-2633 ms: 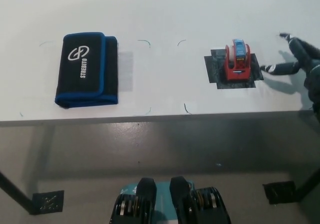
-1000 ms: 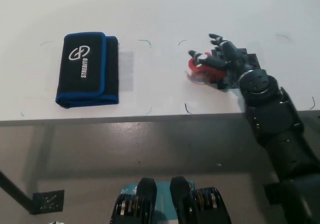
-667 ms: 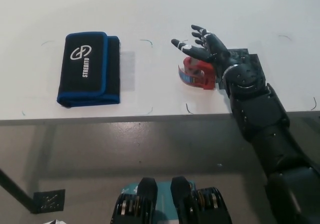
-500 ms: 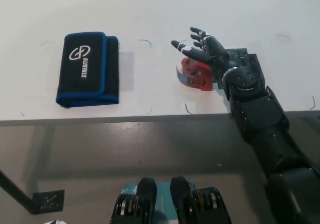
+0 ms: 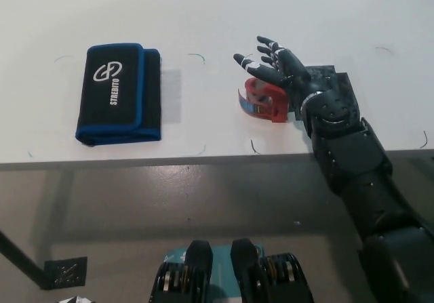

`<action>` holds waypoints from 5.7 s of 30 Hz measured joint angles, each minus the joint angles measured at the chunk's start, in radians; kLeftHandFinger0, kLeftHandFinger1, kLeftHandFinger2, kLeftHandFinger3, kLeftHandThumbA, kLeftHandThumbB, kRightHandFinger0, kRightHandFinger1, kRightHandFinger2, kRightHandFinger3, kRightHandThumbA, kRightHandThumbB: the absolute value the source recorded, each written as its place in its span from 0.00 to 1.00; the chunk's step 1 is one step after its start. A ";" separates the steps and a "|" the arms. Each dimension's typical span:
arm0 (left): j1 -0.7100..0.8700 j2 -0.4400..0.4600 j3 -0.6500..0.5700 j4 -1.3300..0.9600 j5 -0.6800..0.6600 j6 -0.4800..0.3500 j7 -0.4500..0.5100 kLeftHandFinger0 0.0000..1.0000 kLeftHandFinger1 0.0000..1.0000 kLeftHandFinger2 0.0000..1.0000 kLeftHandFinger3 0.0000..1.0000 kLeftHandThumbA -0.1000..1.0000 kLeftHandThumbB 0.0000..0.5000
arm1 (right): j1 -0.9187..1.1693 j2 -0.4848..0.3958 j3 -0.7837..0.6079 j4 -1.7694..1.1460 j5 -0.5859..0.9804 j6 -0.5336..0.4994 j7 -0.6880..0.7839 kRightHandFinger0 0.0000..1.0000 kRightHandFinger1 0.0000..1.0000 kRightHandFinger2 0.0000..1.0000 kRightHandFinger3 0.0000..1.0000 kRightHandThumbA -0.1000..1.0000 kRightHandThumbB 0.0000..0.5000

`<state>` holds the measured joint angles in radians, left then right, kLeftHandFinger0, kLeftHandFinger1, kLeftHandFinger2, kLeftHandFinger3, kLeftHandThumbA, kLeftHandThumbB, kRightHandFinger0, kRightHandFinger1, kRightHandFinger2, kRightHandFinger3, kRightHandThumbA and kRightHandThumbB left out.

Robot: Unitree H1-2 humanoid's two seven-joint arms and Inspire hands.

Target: Use the right hand to move the tape on the right hand side to the notebook on the left hand side

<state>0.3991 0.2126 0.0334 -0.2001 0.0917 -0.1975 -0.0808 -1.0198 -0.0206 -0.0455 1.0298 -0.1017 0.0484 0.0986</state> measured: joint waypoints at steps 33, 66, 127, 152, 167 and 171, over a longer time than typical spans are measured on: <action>-0.025 0.000 0.012 0.000 -0.003 -0.002 0.000 0.22 0.16 0.22 0.34 0.06 0.27 | 0.037 -0.027 0.053 0.114 0.004 -0.122 0.004 1.00 1.00 1.00 1.00 0.84 0.84; -0.033 -0.001 0.007 -0.002 -0.004 -0.002 0.000 0.24 0.16 0.19 0.30 0.10 0.28 | -0.052 0.126 0.115 0.290 0.001 -0.192 -0.081 1.00 1.00 1.00 1.00 0.89 0.98; 0.011 -0.001 0.000 0.004 0.000 -0.002 -0.003 0.23 0.17 0.22 0.34 0.12 0.24 | 0.728 -0.201 0.135 -0.989 -0.010 -0.154 -0.012 1.00 1.00 1.00 1.00 0.92 0.86; -0.008 0.012 0.005 0.003 0.000 0.001 -0.017 0.24 0.16 0.19 0.35 0.09 0.25 | 1.268 -0.293 0.176 -1.170 -0.042 -0.281 0.024 1.00 1.00 1.00 1.00 0.91 0.65; -0.016 0.018 0.017 0.003 -0.001 0.000 -0.017 0.28 0.17 0.19 0.34 0.10 0.27 | 1.242 -0.292 0.218 -1.131 -0.141 -0.315 0.024 1.00 1.00 1.00 1.00 0.90 0.56; -0.022 0.019 0.017 0.003 -0.002 -0.001 -0.018 0.28 0.16 0.18 0.33 0.09 0.28 | 1.236 -0.291 0.222 -1.130 -0.160 -0.316 0.024 1.00 1.00 1.00 1.00 0.88 0.55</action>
<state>0.3773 0.2314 0.0501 -0.1966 0.0897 -0.1984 -0.0991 0.2161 -0.3121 0.1768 -0.1000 -0.2620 -0.2673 0.1228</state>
